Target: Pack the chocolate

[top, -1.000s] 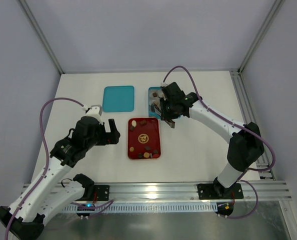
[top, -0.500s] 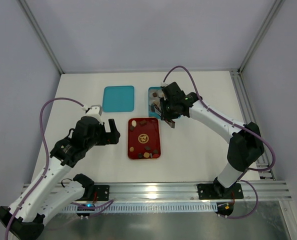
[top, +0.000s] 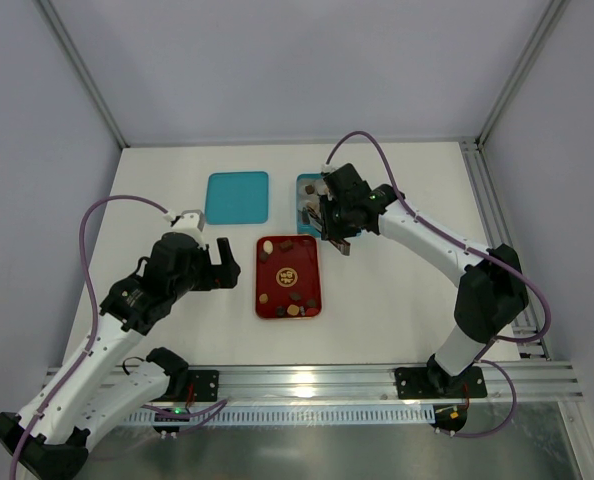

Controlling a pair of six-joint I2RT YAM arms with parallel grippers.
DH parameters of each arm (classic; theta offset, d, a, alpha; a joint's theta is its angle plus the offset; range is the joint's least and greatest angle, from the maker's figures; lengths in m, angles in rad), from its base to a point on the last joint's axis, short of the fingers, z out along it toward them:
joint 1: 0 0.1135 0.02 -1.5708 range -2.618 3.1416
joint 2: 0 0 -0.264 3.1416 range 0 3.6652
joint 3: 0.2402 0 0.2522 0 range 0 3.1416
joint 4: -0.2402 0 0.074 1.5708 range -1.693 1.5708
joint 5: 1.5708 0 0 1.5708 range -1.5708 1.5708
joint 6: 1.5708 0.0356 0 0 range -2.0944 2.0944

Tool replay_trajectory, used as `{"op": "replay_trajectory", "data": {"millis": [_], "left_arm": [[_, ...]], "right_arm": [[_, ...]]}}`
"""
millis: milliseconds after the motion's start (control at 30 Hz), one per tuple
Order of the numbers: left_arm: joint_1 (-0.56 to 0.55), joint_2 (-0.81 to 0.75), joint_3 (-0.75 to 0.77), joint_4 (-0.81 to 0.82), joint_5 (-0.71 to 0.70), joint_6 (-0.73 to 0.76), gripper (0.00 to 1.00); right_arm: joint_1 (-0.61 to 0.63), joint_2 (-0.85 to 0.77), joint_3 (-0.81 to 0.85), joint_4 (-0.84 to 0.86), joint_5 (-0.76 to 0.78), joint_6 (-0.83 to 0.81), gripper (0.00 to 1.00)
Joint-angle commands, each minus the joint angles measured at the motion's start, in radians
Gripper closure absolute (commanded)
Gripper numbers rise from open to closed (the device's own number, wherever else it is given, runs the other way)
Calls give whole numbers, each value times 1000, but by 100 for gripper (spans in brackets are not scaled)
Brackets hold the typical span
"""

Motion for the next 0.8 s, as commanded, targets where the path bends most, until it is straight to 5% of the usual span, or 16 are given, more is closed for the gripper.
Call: {"op": "replay_trajectory", "data": {"millis": [0, 767], "left_arm": [[-3, -10, 2, 20, -19, 4, 0], [-3, -10, 2, 20, -17, 6, 0]], "right_arm": [[-3, -32, 44, 5, -3, -9, 67], [-6, -26, 73, -7, 6, -12, 66]]}}
